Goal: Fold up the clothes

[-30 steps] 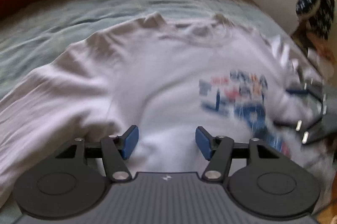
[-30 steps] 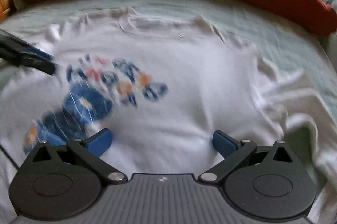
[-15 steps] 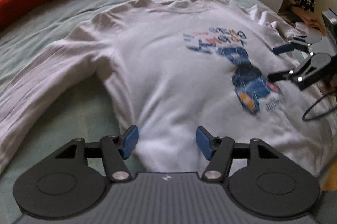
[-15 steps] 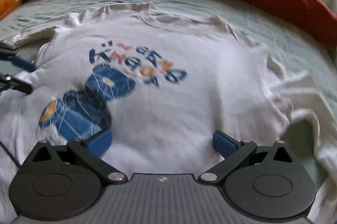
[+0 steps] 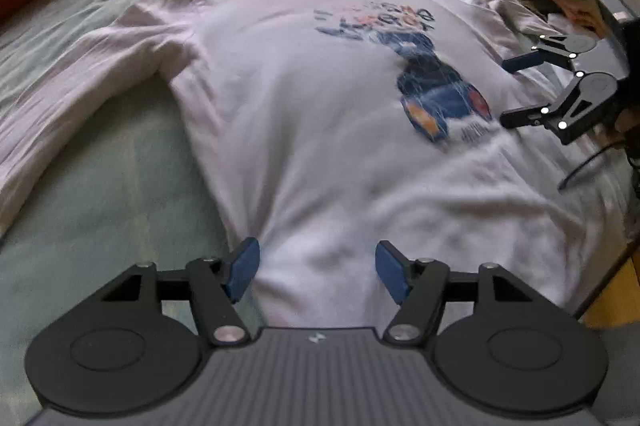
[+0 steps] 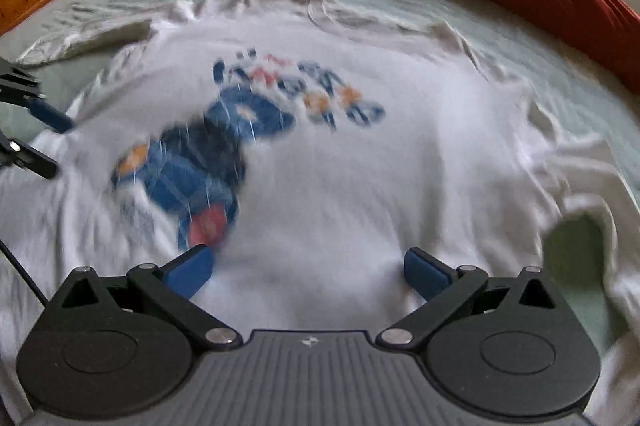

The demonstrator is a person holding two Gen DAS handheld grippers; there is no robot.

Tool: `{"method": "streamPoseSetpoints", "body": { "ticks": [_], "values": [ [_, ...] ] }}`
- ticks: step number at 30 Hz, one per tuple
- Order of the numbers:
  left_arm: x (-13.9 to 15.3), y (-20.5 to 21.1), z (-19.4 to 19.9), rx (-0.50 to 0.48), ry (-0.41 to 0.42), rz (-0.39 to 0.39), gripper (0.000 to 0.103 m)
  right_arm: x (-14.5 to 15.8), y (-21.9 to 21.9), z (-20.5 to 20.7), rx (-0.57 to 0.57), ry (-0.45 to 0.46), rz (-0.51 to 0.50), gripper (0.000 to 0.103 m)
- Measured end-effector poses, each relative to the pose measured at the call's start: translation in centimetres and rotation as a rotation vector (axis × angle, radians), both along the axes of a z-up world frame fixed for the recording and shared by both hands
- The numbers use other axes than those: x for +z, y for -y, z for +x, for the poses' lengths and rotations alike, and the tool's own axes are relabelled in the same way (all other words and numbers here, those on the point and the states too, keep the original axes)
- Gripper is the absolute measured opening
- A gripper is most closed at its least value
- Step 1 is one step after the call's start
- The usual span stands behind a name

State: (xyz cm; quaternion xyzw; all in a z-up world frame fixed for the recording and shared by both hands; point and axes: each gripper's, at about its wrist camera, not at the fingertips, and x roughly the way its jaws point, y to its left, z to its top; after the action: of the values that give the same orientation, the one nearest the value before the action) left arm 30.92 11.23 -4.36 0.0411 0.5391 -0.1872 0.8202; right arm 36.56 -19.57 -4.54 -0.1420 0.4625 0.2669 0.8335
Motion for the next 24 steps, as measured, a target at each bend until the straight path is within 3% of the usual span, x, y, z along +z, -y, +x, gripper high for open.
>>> {"method": "streamPoseSetpoints", "body": {
  "ticks": [8, 11, 14, 18, 24],
  "values": [
    [0.1, 1.8, -0.6, -0.029, 0.012, -0.035, 0.063, 1.6, -1.3, -0.7, 0.041, 0.038, 0.011, 0.103],
    [-0.4, 2.6, -0.9, -0.049, 0.015, -0.050, 0.063, 0.5, -1.9, -0.8, 0.059, 0.015, -0.001, 0.103],
    [-0.8, 2.7, -3.6, -0.053, 0.011, -0.035, 0.066, 0.1, -0.9, -2.2, 0.052, -0.001, -0.011, 0.103],
    [0.4, 3.2, -4.9, -0.069, -0.031, -0.006, 0.065, 0.0, 1.0, -4.5, 0.020, -0.061, -0.035, 0.103],
    [0.7, 7.0, -3.8, -0.171, -0.007, -0.102, 0.066, 1.1, 0.1, -4.8, 0.037, -0.058, -0.019, 0.103]
  ]
}}
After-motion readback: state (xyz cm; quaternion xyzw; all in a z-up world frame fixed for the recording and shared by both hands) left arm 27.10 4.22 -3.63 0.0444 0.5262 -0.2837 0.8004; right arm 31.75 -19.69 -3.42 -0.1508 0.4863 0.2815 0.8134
